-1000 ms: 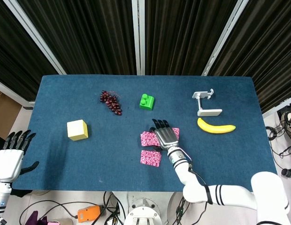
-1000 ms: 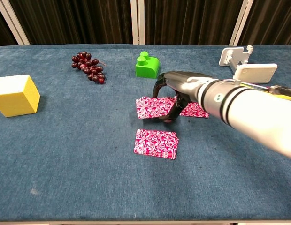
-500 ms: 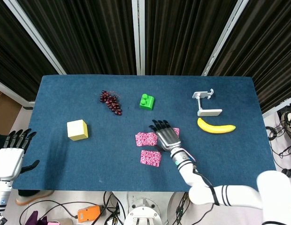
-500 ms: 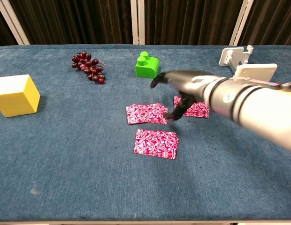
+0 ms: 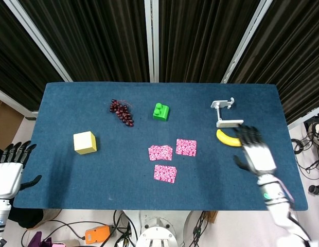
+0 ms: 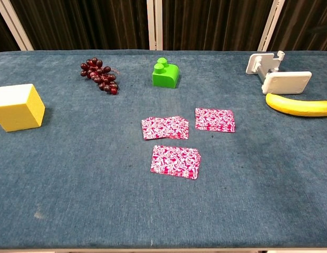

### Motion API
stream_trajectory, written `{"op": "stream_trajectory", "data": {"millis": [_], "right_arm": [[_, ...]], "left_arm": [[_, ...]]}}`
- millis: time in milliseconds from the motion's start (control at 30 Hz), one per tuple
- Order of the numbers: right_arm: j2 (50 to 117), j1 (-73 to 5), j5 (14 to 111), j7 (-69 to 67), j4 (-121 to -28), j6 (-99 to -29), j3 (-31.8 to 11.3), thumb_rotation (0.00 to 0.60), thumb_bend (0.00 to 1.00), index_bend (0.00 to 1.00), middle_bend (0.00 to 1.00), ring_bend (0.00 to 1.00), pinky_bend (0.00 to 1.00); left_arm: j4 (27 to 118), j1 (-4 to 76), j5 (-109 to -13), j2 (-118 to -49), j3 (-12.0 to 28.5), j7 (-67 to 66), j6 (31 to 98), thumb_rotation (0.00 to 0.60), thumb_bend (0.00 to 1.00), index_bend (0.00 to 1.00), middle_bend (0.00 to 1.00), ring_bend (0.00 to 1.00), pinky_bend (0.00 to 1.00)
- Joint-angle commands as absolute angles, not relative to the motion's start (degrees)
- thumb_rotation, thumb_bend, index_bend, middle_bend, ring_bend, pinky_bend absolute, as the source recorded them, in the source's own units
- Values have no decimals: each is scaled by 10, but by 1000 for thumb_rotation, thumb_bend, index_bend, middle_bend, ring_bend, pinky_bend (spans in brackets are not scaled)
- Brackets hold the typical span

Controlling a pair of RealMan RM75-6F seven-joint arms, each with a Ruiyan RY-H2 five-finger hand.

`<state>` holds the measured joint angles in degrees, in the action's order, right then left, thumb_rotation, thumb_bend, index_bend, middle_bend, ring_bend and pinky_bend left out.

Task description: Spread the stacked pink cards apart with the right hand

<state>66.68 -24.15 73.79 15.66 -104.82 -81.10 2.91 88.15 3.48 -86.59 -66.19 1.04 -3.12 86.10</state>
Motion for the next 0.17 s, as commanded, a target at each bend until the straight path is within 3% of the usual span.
{"op": "stream_trajectory", "data": {"millis": [33, 167], "right_arm": [[619, -161, 805, 64, -1033, -886, 74, 600, 520, 0, 18, 0, 0], [614, -124, 839, 17, -1010, -932, 75, 600, 521, 0, 11, 0, 0]], "left_arm": [[882, 30, -862, -665, 10, -31, 865, 600, 102, 111, 62, 0, 0], [884, 23, -857, -672, 12, -31, 874, 600, 102, 111, 62, 0, 0]]}}
